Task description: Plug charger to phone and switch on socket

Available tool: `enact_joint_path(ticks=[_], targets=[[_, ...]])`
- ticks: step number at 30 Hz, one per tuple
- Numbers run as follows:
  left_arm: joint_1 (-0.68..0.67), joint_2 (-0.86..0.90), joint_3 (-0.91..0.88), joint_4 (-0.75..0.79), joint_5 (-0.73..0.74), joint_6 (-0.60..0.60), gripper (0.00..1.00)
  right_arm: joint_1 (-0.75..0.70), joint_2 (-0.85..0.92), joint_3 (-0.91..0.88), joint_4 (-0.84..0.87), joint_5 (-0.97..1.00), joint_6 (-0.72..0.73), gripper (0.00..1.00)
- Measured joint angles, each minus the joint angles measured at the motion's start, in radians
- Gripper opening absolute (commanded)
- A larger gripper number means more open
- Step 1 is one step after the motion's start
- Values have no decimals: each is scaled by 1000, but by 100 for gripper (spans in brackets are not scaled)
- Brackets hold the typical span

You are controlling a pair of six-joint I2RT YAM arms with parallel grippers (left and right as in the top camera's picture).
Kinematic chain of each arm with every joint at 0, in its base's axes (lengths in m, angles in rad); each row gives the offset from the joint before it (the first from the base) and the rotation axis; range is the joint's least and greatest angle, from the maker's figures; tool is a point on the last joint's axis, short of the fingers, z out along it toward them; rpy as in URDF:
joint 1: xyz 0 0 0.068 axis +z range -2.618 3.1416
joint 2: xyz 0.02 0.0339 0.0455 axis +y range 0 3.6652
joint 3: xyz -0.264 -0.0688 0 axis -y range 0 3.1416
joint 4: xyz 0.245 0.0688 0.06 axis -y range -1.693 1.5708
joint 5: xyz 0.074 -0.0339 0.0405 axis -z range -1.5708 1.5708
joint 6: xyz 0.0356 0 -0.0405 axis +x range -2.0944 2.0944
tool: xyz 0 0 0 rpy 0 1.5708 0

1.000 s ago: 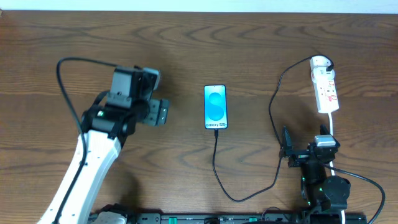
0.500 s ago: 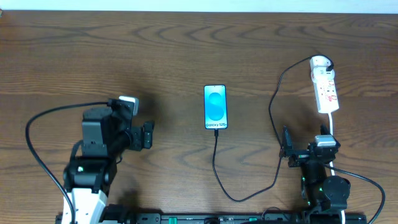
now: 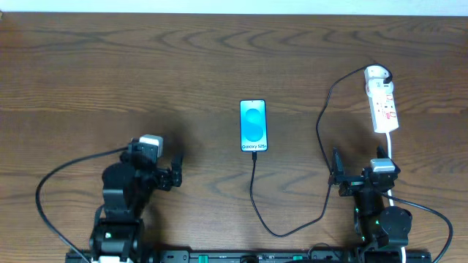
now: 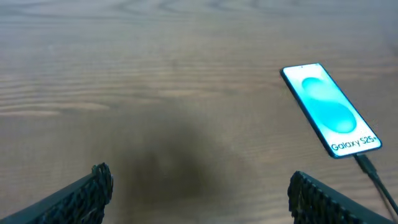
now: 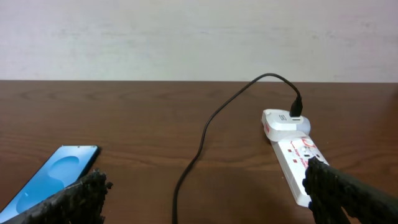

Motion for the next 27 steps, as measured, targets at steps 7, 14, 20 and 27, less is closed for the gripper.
enact_joint_path(ticks=[7,14,20,27], targets=[[0,-151,-115,72,-6,-24,92,0,0,0,0,0,0,99],[0,-288,-200,84,-19,-56,92,0,0,0,0,0,0,99],[0,-381,-248,105,-55,-98,92,0,0,0,0,0,0,99],[0,-433,-249,107,-79,-112,92,0,0,0,0,0,0,99]])
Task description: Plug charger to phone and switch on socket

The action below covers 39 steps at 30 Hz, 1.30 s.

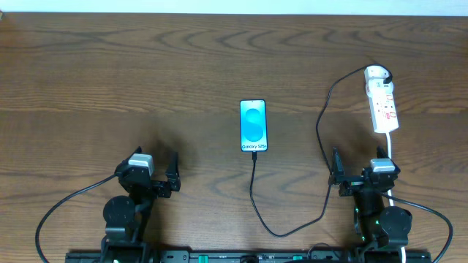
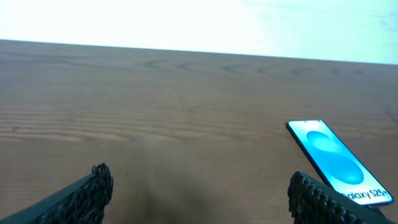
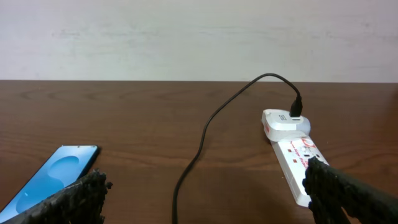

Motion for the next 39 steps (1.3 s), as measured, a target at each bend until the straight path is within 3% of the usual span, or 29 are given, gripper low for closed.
enact_joint_path(ticks=[13,39], targets=[[0,-120,3,-30,-53,0,92,0,0,0,0,0,0,99],[0,-122,6,-42,-124,8,92,0,0,0,0,0,0,99]])
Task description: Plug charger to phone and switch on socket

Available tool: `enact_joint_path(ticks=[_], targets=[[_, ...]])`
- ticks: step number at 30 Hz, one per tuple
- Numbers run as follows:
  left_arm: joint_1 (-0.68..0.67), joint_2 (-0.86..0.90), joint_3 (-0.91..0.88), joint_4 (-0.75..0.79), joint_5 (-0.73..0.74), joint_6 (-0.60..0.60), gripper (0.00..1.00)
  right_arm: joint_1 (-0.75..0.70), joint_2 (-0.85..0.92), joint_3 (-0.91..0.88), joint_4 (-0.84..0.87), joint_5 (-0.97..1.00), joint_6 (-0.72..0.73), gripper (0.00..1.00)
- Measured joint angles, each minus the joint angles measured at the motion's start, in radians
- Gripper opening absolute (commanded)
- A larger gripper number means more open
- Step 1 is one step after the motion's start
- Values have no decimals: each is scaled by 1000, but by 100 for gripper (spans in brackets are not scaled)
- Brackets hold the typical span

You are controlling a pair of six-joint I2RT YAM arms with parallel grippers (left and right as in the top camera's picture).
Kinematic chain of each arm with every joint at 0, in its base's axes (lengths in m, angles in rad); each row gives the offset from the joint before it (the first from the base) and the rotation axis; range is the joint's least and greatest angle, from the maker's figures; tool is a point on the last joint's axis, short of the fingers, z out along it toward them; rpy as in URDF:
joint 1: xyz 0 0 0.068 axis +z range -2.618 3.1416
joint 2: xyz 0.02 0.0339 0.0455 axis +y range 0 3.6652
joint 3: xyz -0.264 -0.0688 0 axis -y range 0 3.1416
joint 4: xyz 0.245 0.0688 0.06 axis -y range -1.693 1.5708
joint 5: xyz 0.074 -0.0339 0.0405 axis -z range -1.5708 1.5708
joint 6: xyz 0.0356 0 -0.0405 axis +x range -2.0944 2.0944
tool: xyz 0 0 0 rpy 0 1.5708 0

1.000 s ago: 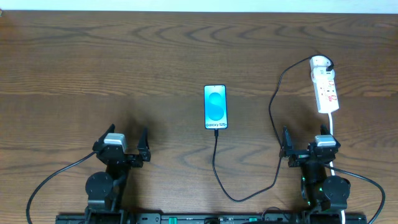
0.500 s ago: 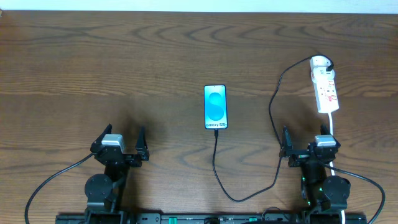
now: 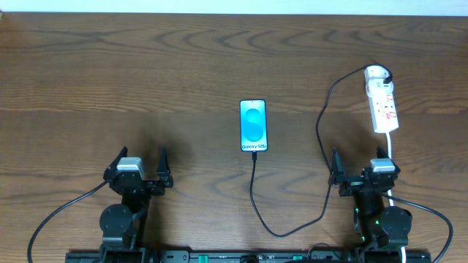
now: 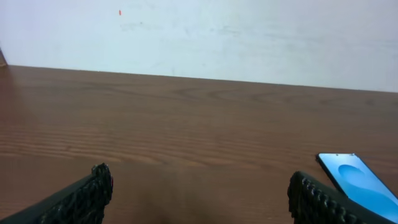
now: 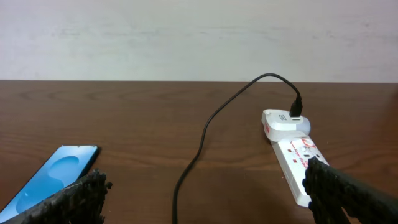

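A phone point(image 3: 254, 126) with a lit blue screen lies face up mid-table, also showing in the left wrist view point(image 4: 362, 182) and right wrist view point(image 5: 53, 175). A black charger cable point(image 3: 319, 146) runs from its near end round to a white adapter point(image 3: 376, 73) plugged into a white power strip point(image 3: 384, 106), seen again point(image 5: 297, 158). My left gripper point(image 3: 137, 170) stands open at the near left, nothing between its fingers point(image 4: 81, 198). My right gripper point(image 3: 364, 175) stands open at the near right, just short of the strip.
The brown wooden table point(image 3: 131, 80) ends at a white wall point(image 4: 205, 37) at the far side. The arms' own cables loop along the near edge.
My left arm has drawn back toward the near edge and levelled out, so its camera sees the wall and only a corner of the phone. The right arm has not moved.
My left gripper hung open left of the phone, looking down at the table. Then it stood lower and nearer the front edge, and now sits back at the near left. The phone, cable, strip and right gripper stayed put throughout.
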Motion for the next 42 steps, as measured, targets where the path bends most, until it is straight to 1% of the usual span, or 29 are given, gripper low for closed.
enact_joint_path(ticks=[5,12,42], targets=[[0,0,0,0,0,49,92,0,0,0,0,0,0,99],[0,0,0,0,0,68,92,0,0,0,0,0,0,99],[0,0,0,0,0,72,92,0,0,0,0,0,0,99]])
